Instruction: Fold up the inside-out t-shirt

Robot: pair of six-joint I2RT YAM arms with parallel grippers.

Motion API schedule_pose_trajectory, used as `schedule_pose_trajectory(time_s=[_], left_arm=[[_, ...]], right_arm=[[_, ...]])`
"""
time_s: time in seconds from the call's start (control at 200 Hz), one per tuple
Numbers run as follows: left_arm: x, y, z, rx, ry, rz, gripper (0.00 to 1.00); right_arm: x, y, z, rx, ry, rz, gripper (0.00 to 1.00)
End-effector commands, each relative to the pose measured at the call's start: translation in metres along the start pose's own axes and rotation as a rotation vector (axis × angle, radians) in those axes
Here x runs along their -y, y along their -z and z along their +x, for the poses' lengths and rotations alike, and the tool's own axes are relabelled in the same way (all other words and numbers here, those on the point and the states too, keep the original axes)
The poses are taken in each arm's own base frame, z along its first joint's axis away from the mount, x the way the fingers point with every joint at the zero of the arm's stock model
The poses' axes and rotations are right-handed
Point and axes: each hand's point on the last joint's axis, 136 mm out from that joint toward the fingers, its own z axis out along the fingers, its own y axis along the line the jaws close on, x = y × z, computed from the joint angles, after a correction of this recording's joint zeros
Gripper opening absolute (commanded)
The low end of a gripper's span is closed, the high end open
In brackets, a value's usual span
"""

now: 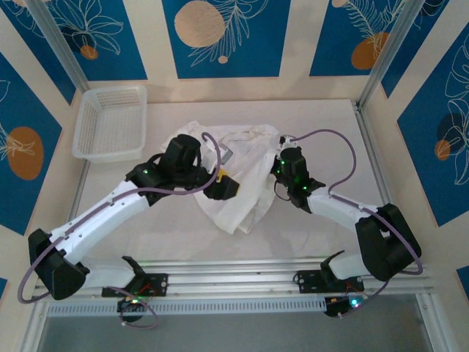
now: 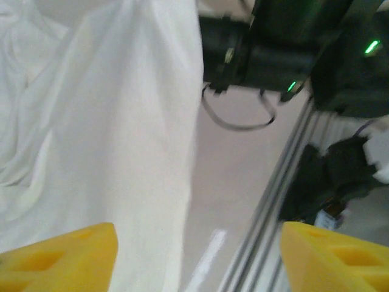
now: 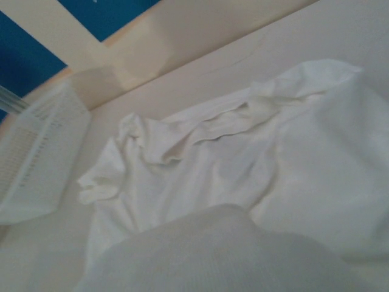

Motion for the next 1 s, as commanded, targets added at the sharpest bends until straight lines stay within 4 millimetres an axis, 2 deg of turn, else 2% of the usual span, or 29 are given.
schedule_pose_trajectory(time_s=[0.0, 0.1, 0.13, 0.155, 0.215, 0.28, 0.345, 0.465, 0.58, 0.695, 0.725, 0.785, 0.805, 0.85, 0.905, 0.995], left_arm=[[-0.007, -0.017, 0.004, 0.007, -0.037, 0.002, 0.82], [0.01, -0.045, 0.01, -0.016, -0.015, 0.139, 0.94], [0.014, -0.056, 0.015, -0.03, -0.021, 0.151, 1.0], [0.014, -0.065, 0.019, -0.044, -0.034, 0.136, 1.0], [0.004, -0.088, 0.029, -0.078, -0.073, 0.036, 1.0], [-0.023, -0.108, 0.038, -0.089, -0.093, -0.142, 1.0], [-0.048, -0.119, 0.038, -0.048, -0.108, -0.3, 1.0], [-0.081, -0.124, 0.028, 0.071, -0.116, -0.507, 1.0], [-0.106, -0.115, 0.011, 0.162, -0.094, -0.675, 1.0], [-0.119, -0.11, 0.0, 0.183, -0.092, -0.747, 0.99], [-0.119, -0.112, -0.002, 0.182, -0.085, -0.725, 0.94], [-0.12, -0.114, -0.003, 0.179, -0.038, -0.651, 0.74], [-0.119, -0.113, -0.004, 0.185, -0.018, -0.625, 0.64], [-0.12, -0.106, -0.007, 0.203, 0.03, -0.573, 0.33], [-0.116, -0.093, -0.014, 0.229, 0.082, -0.506, 0.01], [-0.107, -0.068, -0.03, 0.256, 0.112, -0.437, 0.0]], right_arm=[[-0.028, 0.005, -0.011, -0.014, -0.109, -0.096, 0.0], [-0.028, 0.005, -0.008, -0.054, -0.129, -0.055, 0.0], [-0.028, 0.006, -0.007, -0.062, -0.13, -0.038, 0.0], [-0.027, 0.006, -0.007, -0.067, -0.13, -0.023, 0.0], [-0.025, 0.006, -0.005, -0.078, -0.135, -0.001, 0.0], [-0.027, 0.008, -0.005, -0.081, -0.142, -0.006, 0.0], [-0.03, 0.009, -0.006, -0.087, -0.147, -0.016, 0.0], [-0.033, 0.01, -0.003, -0.115, -0.146, -0.015, 0.0], [-0.034, 0.012, -0.001, -0.133, -0.143, -0.014, 0.0], [-0.031, 0.016, 0.001, -0.146, -0.156, -0.002, 0.0], [-0.029, 0.016, 0.003, -0.153, -0.156, 0.005, 0.0], [-0.026, 0.018, 0.004, -0.163, -0.152, 0.018, 0.0], [-0.025, 0.018, 0.005, -0.167, -0.15, 0.023, 0.0], [-0.02, 0.018, 0.007, -0.173, -0.145, 0.038, 0.0], [-0.014, 0.019, 0.009, -0.182, -0.128, 0.052, 0.0], [-0.005, 0.02, 0.016, -0.2, -0.096, 0.074, 0.0]])
